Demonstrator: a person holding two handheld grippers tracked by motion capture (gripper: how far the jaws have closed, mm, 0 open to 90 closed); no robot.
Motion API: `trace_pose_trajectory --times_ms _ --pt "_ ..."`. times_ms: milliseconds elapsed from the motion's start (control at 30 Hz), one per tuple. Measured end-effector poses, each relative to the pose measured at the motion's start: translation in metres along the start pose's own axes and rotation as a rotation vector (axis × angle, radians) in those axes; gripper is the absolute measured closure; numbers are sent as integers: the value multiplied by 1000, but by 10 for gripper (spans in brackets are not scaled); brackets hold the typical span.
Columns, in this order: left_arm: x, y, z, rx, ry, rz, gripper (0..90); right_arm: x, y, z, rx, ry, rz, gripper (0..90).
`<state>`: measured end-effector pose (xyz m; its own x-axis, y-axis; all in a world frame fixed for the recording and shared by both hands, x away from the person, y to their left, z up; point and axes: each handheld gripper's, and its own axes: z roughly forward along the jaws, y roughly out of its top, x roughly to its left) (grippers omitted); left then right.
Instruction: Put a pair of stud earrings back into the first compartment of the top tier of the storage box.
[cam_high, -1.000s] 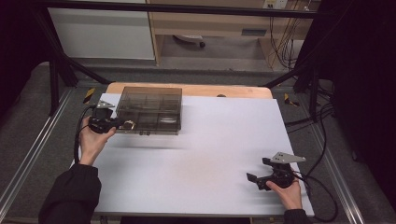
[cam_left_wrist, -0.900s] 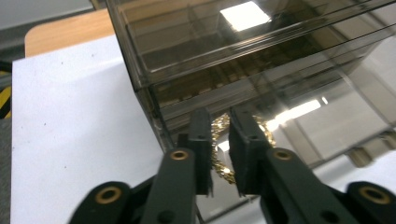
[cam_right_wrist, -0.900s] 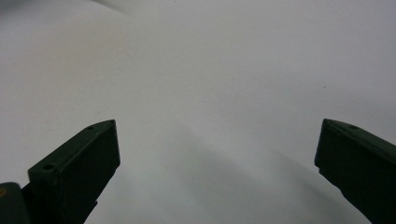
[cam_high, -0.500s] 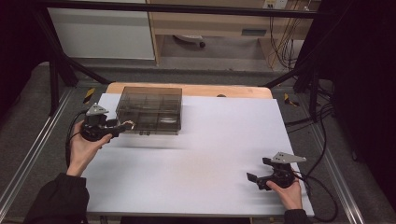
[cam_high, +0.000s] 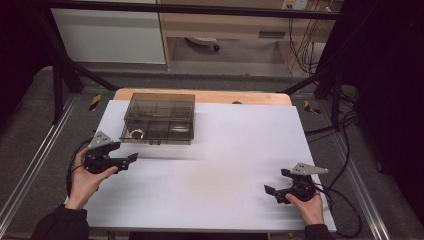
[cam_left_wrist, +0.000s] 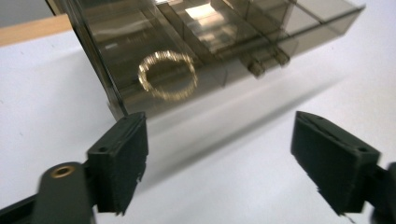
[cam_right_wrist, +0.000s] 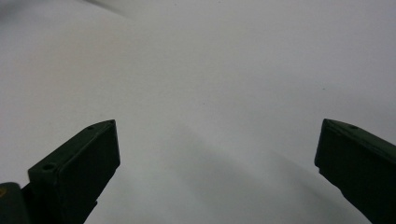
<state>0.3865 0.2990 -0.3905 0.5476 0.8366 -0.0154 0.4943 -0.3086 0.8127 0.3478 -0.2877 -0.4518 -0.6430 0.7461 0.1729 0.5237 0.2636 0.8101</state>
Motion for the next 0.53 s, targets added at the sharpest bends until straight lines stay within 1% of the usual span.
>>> trace_pose_trajectory --times_ms 167,267,300,333,367,433,533 --pt "-6 -24 2 -11 -21 -8 84 0 0 0 0 2 3 5" --pt "-7 -38 5 -5 -29 -8 68 0 0 0 1 2 0 5" --pt "-7 -40 6 0 -33 -9 68 0 0 1 0 3 -1 5" --pt "-7 -44 7 18 -28 -4 64 0 0 1 0 4 -3 5" --pt "-7 -45 8 26 -25 -3 55 0 0 1 1 3 -2 5" --pt "-6 -49 8 27 -26 -14 53 0 0 1 0 4 -2 5" --pt "-7 -55 8 30 -34 -17 53 0 0 0 0 4 -2 5"
